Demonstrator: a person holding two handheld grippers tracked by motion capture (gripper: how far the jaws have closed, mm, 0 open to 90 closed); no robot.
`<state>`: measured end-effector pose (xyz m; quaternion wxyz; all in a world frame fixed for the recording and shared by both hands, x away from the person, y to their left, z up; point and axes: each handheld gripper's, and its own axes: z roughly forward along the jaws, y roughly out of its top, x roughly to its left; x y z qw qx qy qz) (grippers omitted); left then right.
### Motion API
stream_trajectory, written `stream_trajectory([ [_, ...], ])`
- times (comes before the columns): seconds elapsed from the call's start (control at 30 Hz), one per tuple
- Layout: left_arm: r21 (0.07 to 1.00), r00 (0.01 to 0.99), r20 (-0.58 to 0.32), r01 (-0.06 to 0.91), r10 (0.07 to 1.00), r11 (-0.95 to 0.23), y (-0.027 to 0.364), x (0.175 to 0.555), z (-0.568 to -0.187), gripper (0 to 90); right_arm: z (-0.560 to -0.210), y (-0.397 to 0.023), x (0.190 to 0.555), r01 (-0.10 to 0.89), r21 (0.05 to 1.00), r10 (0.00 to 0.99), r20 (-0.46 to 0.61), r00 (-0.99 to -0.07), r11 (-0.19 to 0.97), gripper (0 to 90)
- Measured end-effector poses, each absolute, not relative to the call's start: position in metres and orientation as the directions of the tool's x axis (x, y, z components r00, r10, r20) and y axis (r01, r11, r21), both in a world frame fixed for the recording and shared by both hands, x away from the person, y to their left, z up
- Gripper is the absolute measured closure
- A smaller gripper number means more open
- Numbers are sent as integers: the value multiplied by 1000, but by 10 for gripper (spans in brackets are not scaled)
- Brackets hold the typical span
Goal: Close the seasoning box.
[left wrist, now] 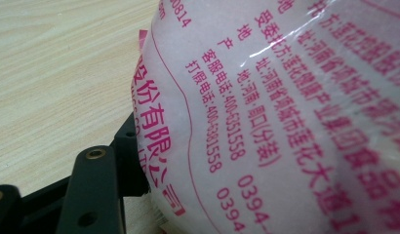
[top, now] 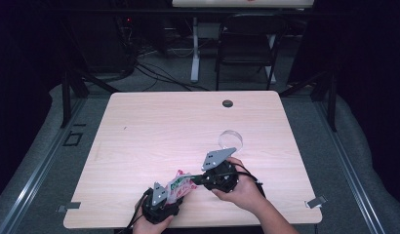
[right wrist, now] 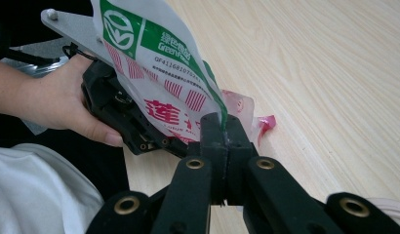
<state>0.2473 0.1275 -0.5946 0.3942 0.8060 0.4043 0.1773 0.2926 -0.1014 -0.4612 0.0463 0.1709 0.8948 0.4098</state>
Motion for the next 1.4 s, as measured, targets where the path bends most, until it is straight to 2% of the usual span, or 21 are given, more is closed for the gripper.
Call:
stream_trajectory([
  [0.7,770,603,-45,529,796,-357,131,249,-587,534,-461,-104,294,268,756,343,60,-937,598,900],
  [1.07,763,598,32,503,801,-406,133,251,-579,548,-460,-106,293,264,760,345,56,-937,594,887],
  [1.4,757,590,100,477,802,-445,136,254,-571,552,-458,-108,293,257,761,345,47,-938,596,841],
])
